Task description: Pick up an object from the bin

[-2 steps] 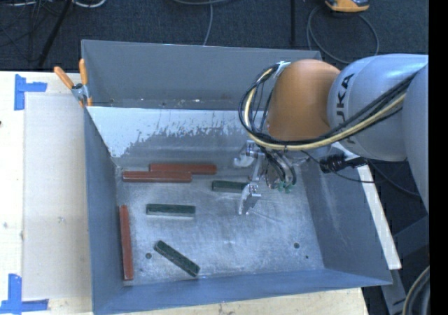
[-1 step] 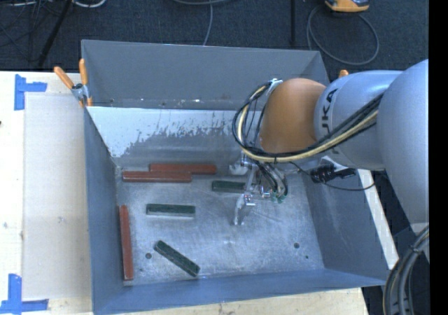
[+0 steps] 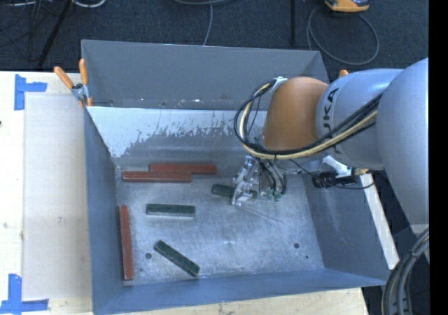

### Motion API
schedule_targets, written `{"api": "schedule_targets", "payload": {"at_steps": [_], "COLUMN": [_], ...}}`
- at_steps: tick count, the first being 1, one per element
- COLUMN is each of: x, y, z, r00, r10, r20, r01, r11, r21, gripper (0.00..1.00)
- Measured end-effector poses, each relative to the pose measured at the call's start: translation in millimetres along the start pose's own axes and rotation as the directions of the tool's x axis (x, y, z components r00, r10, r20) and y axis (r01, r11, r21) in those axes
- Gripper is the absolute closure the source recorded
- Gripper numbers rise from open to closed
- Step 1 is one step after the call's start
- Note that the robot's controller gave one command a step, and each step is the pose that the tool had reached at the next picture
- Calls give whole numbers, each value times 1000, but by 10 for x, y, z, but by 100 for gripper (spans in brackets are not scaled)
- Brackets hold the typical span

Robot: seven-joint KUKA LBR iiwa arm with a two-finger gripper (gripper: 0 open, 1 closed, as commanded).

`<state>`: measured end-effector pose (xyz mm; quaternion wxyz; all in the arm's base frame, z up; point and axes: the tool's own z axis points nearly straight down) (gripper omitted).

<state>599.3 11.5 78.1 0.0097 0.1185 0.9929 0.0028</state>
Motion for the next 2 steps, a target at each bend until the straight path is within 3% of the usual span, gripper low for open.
{"api": "schedule_targets", "payload": {"at_steps": [2], "x": [18], "y": [-5], "z": [-36], "r00": [1000], "r10": [0], "r20": [-8], "r01": [0], "r11": [1000], "r21": [2], "gripper": [100]}}
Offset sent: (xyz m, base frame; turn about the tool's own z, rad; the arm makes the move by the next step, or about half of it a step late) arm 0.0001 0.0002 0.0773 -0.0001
